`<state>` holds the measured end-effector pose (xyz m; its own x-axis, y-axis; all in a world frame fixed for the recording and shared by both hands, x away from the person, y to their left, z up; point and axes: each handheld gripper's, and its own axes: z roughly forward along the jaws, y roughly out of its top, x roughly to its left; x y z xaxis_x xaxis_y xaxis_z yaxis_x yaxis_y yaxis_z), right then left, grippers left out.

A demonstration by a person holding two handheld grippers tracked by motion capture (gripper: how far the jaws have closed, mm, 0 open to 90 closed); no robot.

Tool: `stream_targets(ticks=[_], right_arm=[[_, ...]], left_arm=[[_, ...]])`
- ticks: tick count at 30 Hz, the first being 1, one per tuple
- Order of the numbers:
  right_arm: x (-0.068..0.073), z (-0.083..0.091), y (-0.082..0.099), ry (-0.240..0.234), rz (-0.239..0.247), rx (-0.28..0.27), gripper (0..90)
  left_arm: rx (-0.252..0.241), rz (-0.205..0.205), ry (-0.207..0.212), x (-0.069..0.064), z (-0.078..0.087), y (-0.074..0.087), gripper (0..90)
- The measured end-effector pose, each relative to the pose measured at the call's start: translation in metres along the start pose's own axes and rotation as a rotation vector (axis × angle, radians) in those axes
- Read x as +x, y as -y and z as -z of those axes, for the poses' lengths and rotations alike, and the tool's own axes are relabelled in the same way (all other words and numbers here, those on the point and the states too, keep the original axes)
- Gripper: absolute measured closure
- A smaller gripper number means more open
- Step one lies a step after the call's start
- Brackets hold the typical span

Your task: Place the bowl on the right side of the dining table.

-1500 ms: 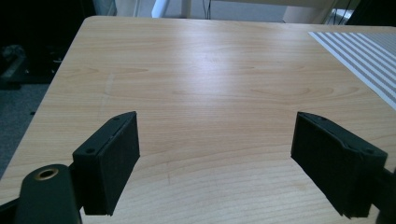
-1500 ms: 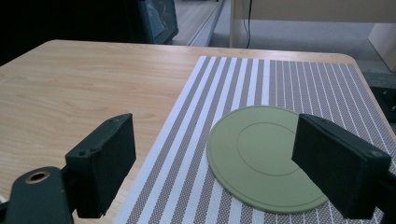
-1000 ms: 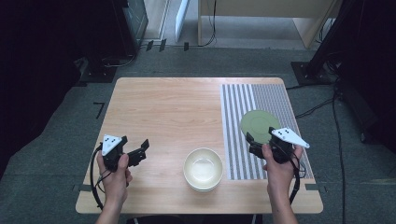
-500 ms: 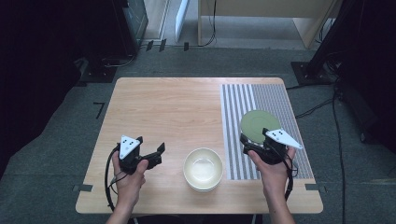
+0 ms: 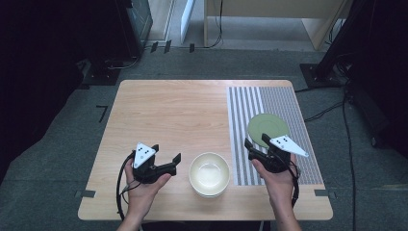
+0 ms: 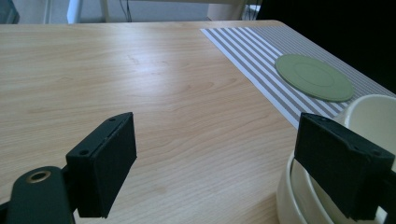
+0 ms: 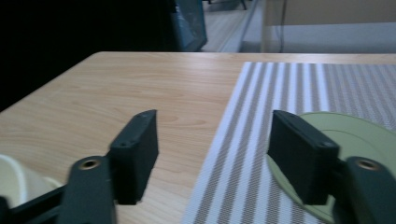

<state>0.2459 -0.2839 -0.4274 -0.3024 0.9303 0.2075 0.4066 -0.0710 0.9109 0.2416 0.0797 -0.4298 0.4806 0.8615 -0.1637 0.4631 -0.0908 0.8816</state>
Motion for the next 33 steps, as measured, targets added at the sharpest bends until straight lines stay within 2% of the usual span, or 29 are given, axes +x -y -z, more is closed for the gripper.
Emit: stream_targets(ticks=[2, 4, 7, 9, 14, 16, 17, 19, 23, 24, 25, 29, 32, 33], right_arm=[[0.001, -0.001, 0.001, -0.036, -0.016, 0.011, 42.1], [0.004, -0.003, 0.002, -0.073, -0.039, 0.049, 42.3], [0.01, -0.006, 0.006, -0.09, -0.025, 0.086, 46.7], [0.014, -0.006, 0.007, -0.098, -0.011, 0.08, 48.7], [0.021, -0.004, 0.009, -0.121, 0.001, 0.082, 50.7], [0.023, -0.003, 0.009, -0.134, -0.004, 0.089, 53.2], [0.026, -0.001, 0.009, -0.141, 0.004, 0.073, 53.6], [0.028, 0.001, 0.009, -0.147, 0.004, 0.05, 53.6], [0.031, 0.004, 0.01, -0.176, -0.005, 0.052, 55.1], [0.033, 0.004, 0.01, -0.177, -0.005, 0.06, 57.7], [0.036, 0.005, 0.011, -0.174, 0.006, 0.068, 61.6], [0.042, 0.006, 0.013, -0.192, 0.016, 0.082, 61.0], [0.045, 0.006, 0.014, -0.191, 0.013, 0.086, 61.1], [0.047, 0.007, 0.015, -0.204, 0.008, 0.09, 61.4]], left_arm=[[0.001, -0.001, 0.002, -0.001, 0.0, 0.0, 13.3], [0.007, -0.012, 0.024, -0.006, -0.001, 0.001, 14.6], [0.015, -0.029, 0.044, -0.011, -0.002, 0.001, 15.4], [0.007, -0.034, 0.06, -0.015, -0.002, 0.002, 21.3], [0.01, -0.046, 0.093, -0.021, -0.002, 0.002, 28.4], [0.007, -0.046, 0.119, -0.023, -0.003, 0.002, 31.6], [0.005, -0.039, 0.14, -0.024, -0.003, 0.002, 36.4], [0.011, -0.041, 0.169, -0.025, -0.005, 0.002, 38.9], [0.032, -0.057, 0.167, -0.027, -0.008, 0.003, 40.8], [0.038, -0.06, 0.167, -0.028, -0.01, 0.003, 41.7], [0.05, -0.082, 0.16, -0.031, -0.012, 0.004, 42.8], [0.055, -0.111, 0.176, -0.035, -0.014, 0.005, 52.9], [0.07, -0.13, 0.193, -0.04, -0.017, 0.006, 56.1], [0.075, -0.138, 0.194, -0.042, -0.018, 0.006, 57.5]])
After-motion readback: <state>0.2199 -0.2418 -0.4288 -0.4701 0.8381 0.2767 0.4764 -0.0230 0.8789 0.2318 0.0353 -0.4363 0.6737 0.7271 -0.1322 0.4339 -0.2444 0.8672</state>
